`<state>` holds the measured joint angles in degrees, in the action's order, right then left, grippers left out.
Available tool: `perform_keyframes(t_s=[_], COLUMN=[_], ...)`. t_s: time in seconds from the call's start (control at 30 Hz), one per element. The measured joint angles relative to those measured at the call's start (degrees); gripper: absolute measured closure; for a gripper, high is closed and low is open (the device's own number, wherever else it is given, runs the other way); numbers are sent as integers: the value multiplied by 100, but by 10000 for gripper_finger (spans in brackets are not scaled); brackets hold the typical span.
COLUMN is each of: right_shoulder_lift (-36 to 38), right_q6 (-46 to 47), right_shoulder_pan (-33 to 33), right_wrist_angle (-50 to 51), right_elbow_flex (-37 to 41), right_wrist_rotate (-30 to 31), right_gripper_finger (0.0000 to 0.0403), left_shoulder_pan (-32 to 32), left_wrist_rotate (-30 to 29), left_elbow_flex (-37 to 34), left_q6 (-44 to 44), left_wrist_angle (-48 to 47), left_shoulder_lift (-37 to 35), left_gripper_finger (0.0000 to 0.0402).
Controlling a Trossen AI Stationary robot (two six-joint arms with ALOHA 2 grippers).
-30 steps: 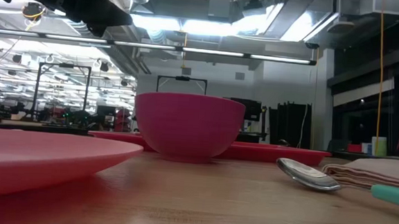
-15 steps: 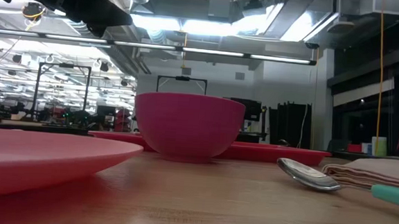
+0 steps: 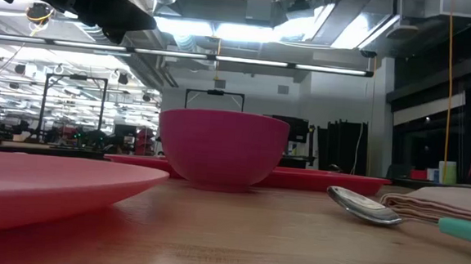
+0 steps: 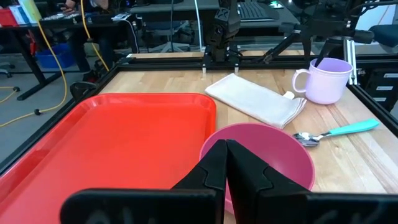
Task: Set up tray
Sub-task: Put the light purple mug on the red tray
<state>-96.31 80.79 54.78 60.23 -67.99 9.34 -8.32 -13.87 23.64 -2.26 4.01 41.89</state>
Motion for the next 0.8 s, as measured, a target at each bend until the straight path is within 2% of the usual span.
perform_keyframes(t_s=[0.17, 0.33, 0.5, 0.8], right_shoulder_lift=[22, 24, 150, 856], right_q6=[17, 17, -2, 2], right_shoulder_pan=[-110, -247, -337, -476], right_wrist_angle=[26, 44, 182, 407], right_elbow_flex=[-13, -18, -6, 4], right_wrist_rotate=[-68, -292, -391, -324], right_gripper_finger=[388, 381, 392, 392], left_shoulder_pan=[0, 1, 2, 2], left_wrist_rotate=[0, 0, 0, 2], left_elbow_flex=[0, 0, 0, -2], left_q6=[0, 0, 0, 0], left_wrist_angle=[2, 2, 2, 4], left_shoulder_lift=[0, 0, 0, 0], left_gripper_finger=[398, 398, 398, 398])
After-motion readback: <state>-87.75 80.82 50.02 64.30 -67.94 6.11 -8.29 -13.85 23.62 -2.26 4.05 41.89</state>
